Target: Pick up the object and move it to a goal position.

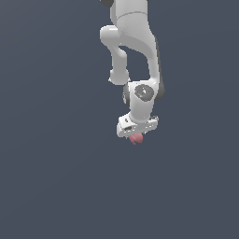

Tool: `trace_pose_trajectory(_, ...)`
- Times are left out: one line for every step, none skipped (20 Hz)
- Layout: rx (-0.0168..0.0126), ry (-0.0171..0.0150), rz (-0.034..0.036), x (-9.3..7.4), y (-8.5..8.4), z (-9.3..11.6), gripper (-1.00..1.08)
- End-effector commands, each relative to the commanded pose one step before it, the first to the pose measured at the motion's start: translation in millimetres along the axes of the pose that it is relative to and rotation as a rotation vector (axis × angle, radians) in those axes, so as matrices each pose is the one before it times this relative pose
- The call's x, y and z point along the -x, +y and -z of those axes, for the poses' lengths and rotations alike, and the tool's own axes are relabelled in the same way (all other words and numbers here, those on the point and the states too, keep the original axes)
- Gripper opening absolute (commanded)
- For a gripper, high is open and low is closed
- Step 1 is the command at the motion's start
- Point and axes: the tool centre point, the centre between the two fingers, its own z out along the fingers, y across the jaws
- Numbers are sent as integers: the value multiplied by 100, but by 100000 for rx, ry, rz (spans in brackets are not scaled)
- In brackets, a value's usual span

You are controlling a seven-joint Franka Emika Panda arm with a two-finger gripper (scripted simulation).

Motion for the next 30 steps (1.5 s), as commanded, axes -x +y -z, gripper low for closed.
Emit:
trace_pose_trajectory(15,91,81,-27,-5,-858,100)
trace_pose_trajectory(0,0,0,-21,11,-194,100)
trace_pose_trajectory(16,10,66,-27,-31,-124,100)
trace_pose_trajectory(0,0,0,-19,5,-73,100)
trace_pose_trajectory(0,0,0,-7,2,-23,100)
trace_pose_trajectory(0,0,0,0,0,0,-100)
trace_pose_trajectory(0,0,0,0,0,0,-100)
trace_pose_trajectory(0,0,0,0,0,0,-100)
trace_pose_trajectory(0,0,0,0,0,0,-100)
trace_pose_trajectory(0,0,0,0,0,0,-100)
trace_pose_trajectory(0,0,0,0,0,0,-100)
trace_pose_trajectory(0,0,0,0,0,0,-100)
trace_pose_trajectory(0,0,0,0,0,0,-100)
trace_pose_trajectory(0,0,0,0,0,0,-100)
trace_pose_trajectory(0,0,0,0,0,0,-100)
trace_pose_trajectory(67,127,-113,-34,90,83,-100)
trace_pose_trajectory(0,0,0,-8,11,27,-100)
trace_pose_trajectory(0,0,0,-24,34,82,-100)
trace_pose_trajectory(0,0,0,-40,57,137,-100)
trace_pose_trajectory(0,0,0,-56,79,191,-100)
trace_pose_trajectory(0,0,0,-72,102,246,-100)
trace_pose_trajectory(0,0,0,-88,124,300,-100)
trace_pose_trajectory(0,0,0,-104,146,353,-100)
trace_pose_trajectory(0,0,0,-120,167,406,-100)
trace_pose_trajectory(0,0,0,-136,189,458,-100)
trace_pose_trajectory(0,0,0,-151,210,509,-100)
trace_pose_trajectory(0,0,0,-167,230,560,-100)
trace_pose_trajectory(-56,-9,40,-186,231,601,-100)
trace_pose_trajectory(0,0,0,-197,271,660,-100)
trace_pose_trajectory(0,0,0,-212,290,709,-100)
